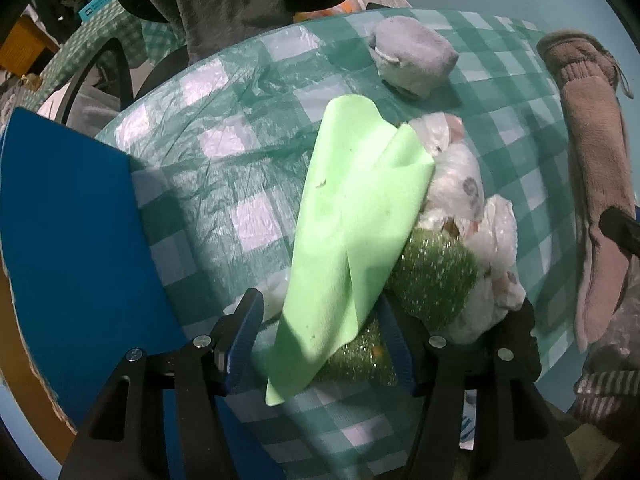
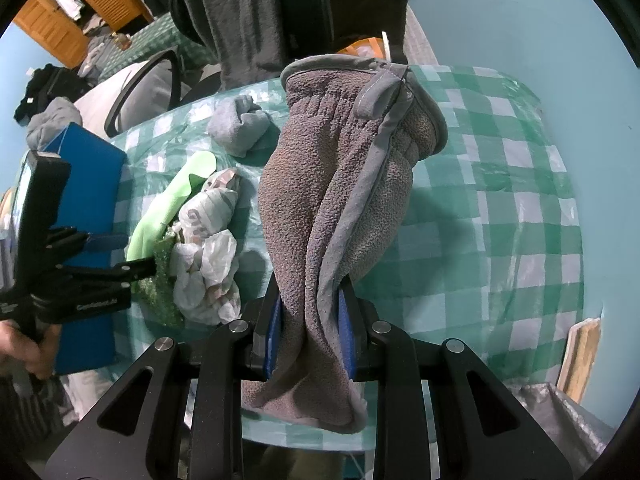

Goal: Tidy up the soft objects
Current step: 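Close the right gripper on the brown sock while the left gripper grasps the green cloth, then lift the green cloth and brown sock and carry both over the box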

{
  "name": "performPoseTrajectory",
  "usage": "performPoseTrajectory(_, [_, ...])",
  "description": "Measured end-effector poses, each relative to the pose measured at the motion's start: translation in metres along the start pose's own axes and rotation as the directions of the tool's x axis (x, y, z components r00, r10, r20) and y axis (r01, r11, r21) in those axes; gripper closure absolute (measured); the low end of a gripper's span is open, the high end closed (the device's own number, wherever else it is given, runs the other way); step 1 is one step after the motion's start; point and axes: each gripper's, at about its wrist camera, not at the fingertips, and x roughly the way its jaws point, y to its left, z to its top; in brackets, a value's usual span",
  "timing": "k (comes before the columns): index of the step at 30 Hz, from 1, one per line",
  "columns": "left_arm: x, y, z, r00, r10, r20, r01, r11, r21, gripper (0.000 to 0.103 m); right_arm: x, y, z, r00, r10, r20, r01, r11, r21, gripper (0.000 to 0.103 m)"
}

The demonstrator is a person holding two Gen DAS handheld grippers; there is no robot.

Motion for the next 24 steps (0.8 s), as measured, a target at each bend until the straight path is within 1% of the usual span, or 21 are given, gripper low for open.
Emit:
performPoseTrajectory(5, [-0.001,0.007,0.006,0.999,-0.032,0.016,0.033,0.999,-0.016,0.043,0.001,0.000,0.001,1.000,0.001,-0.001,-0.001,1.000,0.006,0.080])
performPoseTrajectory(6, [-0.001,0.007,0.007,0.999,-0.042,0.014,0.042,0.999,-0.016,0.046,0.001,0.000,0.001,1.000,0.001,-0.002,-0.001,1.000,0.008,0.080])
performPoseTrajectory(7, [0.000,0.007,0.009,0.998,-0.053,0.013,0.053,0.998,-0.013,0.057,0.001,-0.001,0.001,1.000,0.002,-0.003,-0.002,1.000,0.010,0.080])
performPoseTrajectory(8, [0.000,0.006,0.010,0.998,-0.059,0.011,0.059,0.998,-0.008,0.063,0.002,-0.001,0.001,1.000,0.002,-0.004,-0.002,1.000,0.011,0.080])
performPoseTrajectory(9, [0.000,0.004,0.009,0.998,-0.062,0.006,0.062,0.998,-0.001,0.074,0.002,-0.001,0.001,1.000,0.002,-0.004,-0.002,1.000,0.013,0.080])
performPoseTrajectory(10, [-0.001,0.003,0.009,0.998,-0.064,0.006,0.064,0.998,0.003,0.081,0.002,-0.001,0.001,1.000,0.002,-0.005,-0.002,1.000,0.014,0.080])
performPoseTrajectory(11, [-0.002,0.002,0.008,0.998,-0.070,0.009,0.070,0.998,0.004,0.084,0.002,-0.001,0.001,1.000,0.002,-0.005,-0.002,1.000,0.015,0.080])
performPoseTrajectory(12, [-0.003,0.003,0.008,0.997,-0.078,0.013,0.078,0.997,0.004,0.091,0.002,-0.001,0.001,1.000,0.003,-0.004,-0.003,1.000,0.015,0.080])
performPoseTrajectory(13, [-0.001,0.005,0.009,0.997,-0.081,0.015,0.081,0.997,0.003,0.095,0.002,-0.001,0.001,1.000,0.003,-0.005,-0.003,1.000,0.014,0.080])
performPoseTrajectory(16, [-0.006,0.005,0.007,0.996,-0.086,0.033,0.086,0.996,0.011,0.099,0.002,0.000,0.001,1.000,0.004,-0.003,-0.004,1.000,0.013,0.080])
performPoseTrajectory(19, [-0.014,0.004,0.005,0.995,-0.075,0.064,0.074,0.997,0.023,0.099,0.000,0.002,0.002,1.000,0.006,0.001,-0.006,1.000,0.009,0.080])
performPoseTrajectory(24, [-0.031,0.002,-0.001,0.992,-0.059,0.107,0.057,0.998,0.018,0.099,-0.003,0.004,0.000,1.000,0.008,0.009,-0.008,1.000,0.002,0.080])
